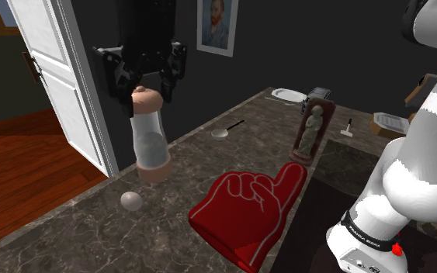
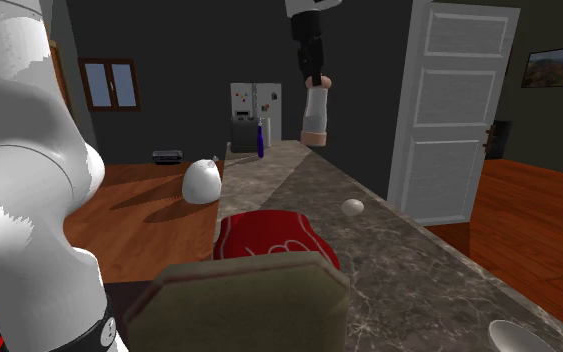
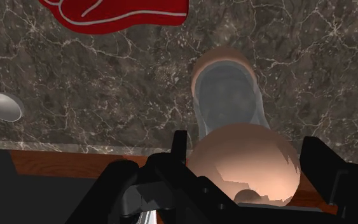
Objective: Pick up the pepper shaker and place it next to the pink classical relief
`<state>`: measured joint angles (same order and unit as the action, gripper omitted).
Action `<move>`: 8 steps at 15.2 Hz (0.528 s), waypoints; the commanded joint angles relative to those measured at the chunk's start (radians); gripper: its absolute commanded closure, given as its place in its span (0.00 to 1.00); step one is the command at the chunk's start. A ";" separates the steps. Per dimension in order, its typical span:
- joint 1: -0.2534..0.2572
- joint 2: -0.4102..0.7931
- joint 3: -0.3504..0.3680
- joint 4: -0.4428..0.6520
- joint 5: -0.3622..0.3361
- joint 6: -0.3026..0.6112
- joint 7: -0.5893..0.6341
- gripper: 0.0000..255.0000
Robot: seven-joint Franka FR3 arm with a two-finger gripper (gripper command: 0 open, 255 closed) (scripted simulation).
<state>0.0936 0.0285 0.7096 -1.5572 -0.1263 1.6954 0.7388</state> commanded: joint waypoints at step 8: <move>0.025 0.062 0.015 0.186 -0.045 -0.142 0.014 1.00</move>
<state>0.1152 0.0839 0.7225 -1.3944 -0.1659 1.5720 0.7521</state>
